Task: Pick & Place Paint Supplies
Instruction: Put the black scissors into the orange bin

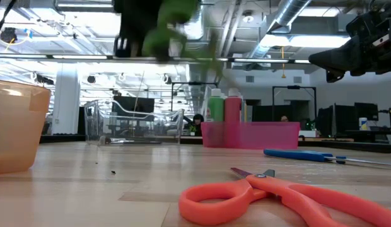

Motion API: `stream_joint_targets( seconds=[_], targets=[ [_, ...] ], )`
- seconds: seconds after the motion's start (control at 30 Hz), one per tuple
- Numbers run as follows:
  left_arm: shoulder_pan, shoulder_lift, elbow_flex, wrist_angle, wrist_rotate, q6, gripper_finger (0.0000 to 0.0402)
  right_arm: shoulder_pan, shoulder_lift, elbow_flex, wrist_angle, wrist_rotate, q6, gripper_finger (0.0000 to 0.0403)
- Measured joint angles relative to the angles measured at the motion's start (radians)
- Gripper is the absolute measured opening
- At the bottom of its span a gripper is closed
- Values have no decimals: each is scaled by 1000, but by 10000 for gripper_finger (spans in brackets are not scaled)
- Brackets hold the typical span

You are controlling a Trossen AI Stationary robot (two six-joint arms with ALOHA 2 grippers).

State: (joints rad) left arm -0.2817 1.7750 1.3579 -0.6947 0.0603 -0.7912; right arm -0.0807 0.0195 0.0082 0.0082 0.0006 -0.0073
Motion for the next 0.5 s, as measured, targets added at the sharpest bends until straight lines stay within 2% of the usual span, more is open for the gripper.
stream_joint_targets(
  seconds=[0.5],
  targets=[
    [2, -491, 2, 275, 25, -6, 9, 0, 0, 0, 0, 0, 0, 0]
  ],
)
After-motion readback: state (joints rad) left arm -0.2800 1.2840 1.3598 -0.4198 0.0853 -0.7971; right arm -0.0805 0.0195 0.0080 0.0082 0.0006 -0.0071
